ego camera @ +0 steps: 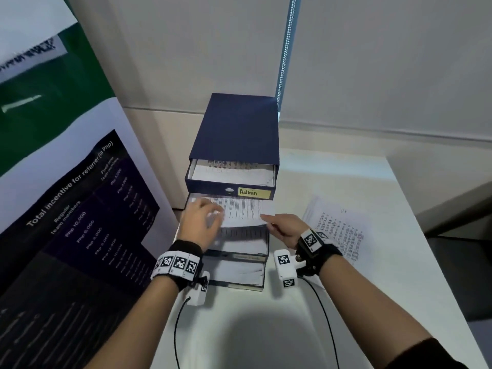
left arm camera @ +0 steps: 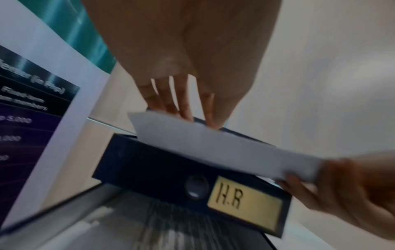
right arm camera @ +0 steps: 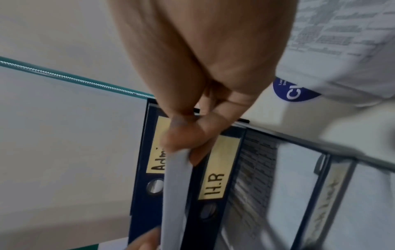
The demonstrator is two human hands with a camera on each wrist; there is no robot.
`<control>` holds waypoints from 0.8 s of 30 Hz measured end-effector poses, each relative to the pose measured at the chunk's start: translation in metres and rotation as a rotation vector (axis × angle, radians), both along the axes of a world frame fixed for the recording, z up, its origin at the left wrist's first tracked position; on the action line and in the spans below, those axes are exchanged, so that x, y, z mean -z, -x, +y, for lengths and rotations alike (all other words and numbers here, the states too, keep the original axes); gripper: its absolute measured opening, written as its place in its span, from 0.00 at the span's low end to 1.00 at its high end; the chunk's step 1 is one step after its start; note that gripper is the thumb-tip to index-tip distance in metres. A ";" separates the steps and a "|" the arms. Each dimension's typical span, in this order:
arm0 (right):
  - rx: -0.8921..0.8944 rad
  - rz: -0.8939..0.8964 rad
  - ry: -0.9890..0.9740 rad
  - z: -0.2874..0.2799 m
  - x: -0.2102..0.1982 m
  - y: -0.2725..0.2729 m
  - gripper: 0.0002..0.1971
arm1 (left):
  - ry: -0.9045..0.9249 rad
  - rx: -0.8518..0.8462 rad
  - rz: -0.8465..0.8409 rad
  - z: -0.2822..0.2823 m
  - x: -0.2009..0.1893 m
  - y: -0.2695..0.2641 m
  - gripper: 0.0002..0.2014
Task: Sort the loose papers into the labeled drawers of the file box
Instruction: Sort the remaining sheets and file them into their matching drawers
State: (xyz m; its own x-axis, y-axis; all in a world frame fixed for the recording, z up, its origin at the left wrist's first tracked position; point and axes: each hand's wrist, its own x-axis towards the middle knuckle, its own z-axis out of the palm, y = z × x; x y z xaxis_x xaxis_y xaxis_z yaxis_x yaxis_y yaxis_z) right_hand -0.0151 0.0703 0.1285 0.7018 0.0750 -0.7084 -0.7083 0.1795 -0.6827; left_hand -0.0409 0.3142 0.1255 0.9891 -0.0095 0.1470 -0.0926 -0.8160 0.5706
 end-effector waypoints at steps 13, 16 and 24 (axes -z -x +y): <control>-0.349 -0.146 0.933 -0.178 0.090 -0.001 0.22 | -0.487 0.027 0.171 -0.059 0.007 -0.040 0.17; -0.814 -0.099 1.243 -0.211 0.131 0.014 0.35 | -0.130 0.231 -0.101 -0.105 -0.008 -0.030 0.09; -0.597 -0.309 1.370 -0.242 0.153 0.073 0.21 | 0.142 0.343 0.412 -0.236 0.084 -0.012 0.16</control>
State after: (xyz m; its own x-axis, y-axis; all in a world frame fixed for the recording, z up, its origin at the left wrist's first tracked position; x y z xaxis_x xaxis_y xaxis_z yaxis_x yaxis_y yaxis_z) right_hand -0.0885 -0.1712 -0.0242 0.9365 -0.1788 -0.3017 -0.2484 -0.9455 -0.2107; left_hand -0.0291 0.0785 0.0411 0.9088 -0.3497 -0.2277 -0.0858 -0.6907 0.7181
